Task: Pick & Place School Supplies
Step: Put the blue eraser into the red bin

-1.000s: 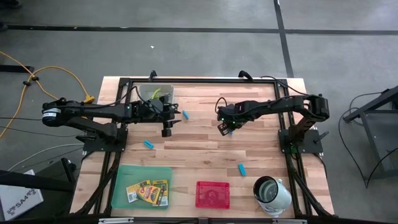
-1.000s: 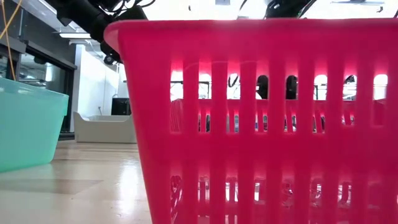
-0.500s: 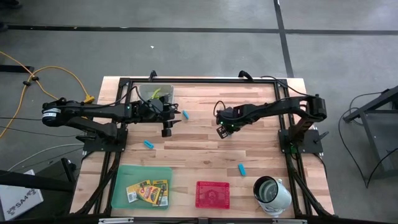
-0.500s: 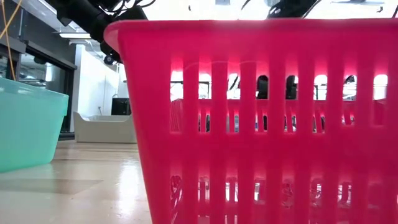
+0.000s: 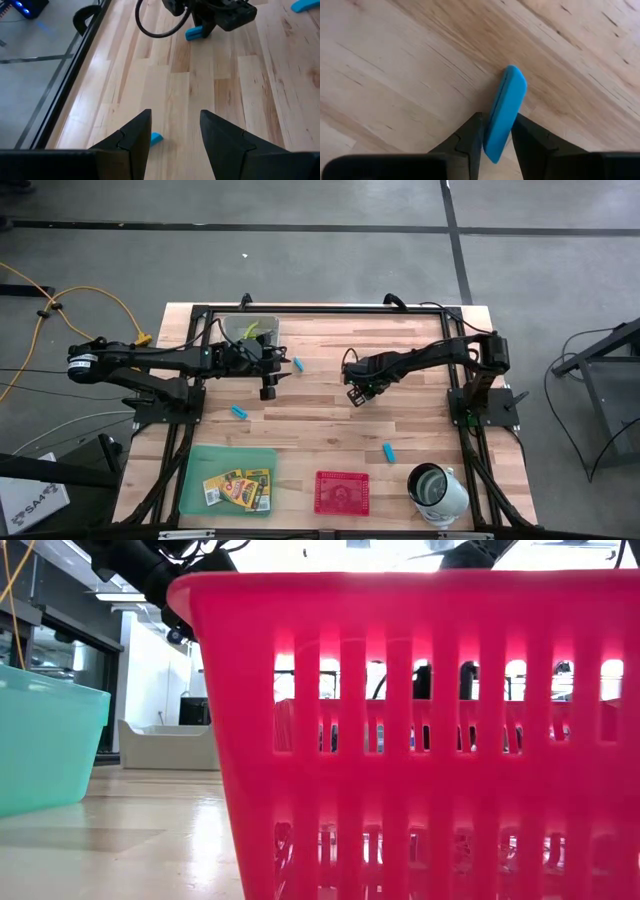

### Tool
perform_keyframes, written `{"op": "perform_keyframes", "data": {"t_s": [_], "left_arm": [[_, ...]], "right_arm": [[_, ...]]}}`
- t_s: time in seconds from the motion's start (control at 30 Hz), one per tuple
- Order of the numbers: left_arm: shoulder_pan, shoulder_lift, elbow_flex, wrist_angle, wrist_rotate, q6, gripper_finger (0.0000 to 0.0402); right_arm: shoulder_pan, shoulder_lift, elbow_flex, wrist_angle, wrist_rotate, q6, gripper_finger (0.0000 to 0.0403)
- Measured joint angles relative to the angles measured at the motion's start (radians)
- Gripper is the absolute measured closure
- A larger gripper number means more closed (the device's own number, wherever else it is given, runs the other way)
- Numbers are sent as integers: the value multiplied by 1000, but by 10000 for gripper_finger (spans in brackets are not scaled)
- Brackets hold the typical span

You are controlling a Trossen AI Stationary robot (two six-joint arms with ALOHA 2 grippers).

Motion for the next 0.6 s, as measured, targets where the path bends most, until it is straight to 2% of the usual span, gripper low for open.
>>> {"op": "perform_keyframes", "data": {"t_s": [0.13, 0.37, 0.6], "left_arm": [[0, 0, 0, 0, 0, 0, 240], [0, 0, 0, 0, 0, 0, 240], [0, 0, 0, 0, 0, 0, 240]], "right_arm": [[0, -7, -2, 5, 5, -4, 323], [0, -9, -2, 10, 3, -34, 373], [0, -9, -2, 9, 2, -49, 366]]}}
